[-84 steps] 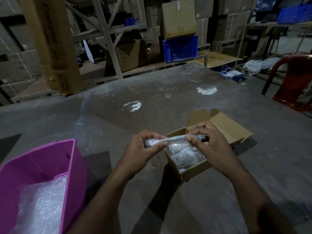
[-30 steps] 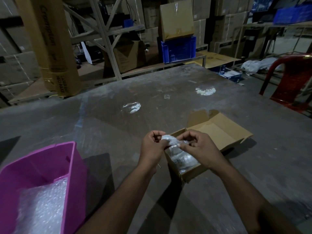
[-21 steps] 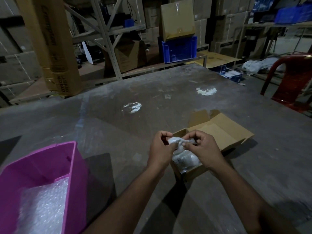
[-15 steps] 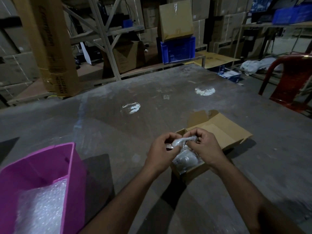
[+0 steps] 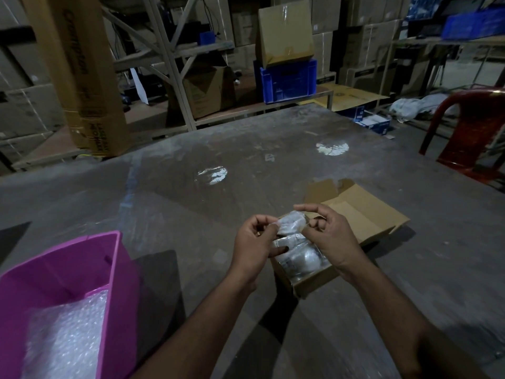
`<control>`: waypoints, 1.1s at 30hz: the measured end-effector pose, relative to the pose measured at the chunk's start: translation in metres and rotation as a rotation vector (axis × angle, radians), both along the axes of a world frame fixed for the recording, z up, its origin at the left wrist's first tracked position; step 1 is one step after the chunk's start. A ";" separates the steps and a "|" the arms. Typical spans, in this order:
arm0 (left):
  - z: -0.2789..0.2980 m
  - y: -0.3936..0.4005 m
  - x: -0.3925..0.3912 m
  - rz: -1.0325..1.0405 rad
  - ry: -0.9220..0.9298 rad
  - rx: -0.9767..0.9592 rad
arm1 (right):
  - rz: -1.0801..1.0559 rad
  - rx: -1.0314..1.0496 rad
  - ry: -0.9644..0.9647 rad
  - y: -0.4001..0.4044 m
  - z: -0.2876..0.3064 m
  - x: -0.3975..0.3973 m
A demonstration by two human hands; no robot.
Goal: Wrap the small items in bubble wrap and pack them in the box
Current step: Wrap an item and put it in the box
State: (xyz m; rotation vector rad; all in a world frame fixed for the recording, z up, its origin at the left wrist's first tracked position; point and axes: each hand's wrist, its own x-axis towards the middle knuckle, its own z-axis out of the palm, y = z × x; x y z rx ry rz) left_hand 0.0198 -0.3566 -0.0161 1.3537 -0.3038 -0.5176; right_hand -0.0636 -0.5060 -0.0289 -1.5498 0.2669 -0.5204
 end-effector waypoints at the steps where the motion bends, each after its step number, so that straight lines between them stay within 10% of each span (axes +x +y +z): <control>1: 0.000 0.000 0.001 -0.001 -0.004 -0.008 | -0.007 -0.021 -0.004 0.000 0.000 0.000; 20: -0.012 0.003 0.013 -0.187 -0.128 0.149 | 0.017 -0.487 0.184 -0.010 0.008 0.000; 28: -0.020 -0.002 0.014 0.023 -0.911 0.850 | 0.014 -0.830 0.352 -0.023 -0.005 0.015; 33: -0.027 -0.005 0.014 -0.001 -0.935 0.967 | -0.025 -0.877 0.482 -0.026 -0.013 0.022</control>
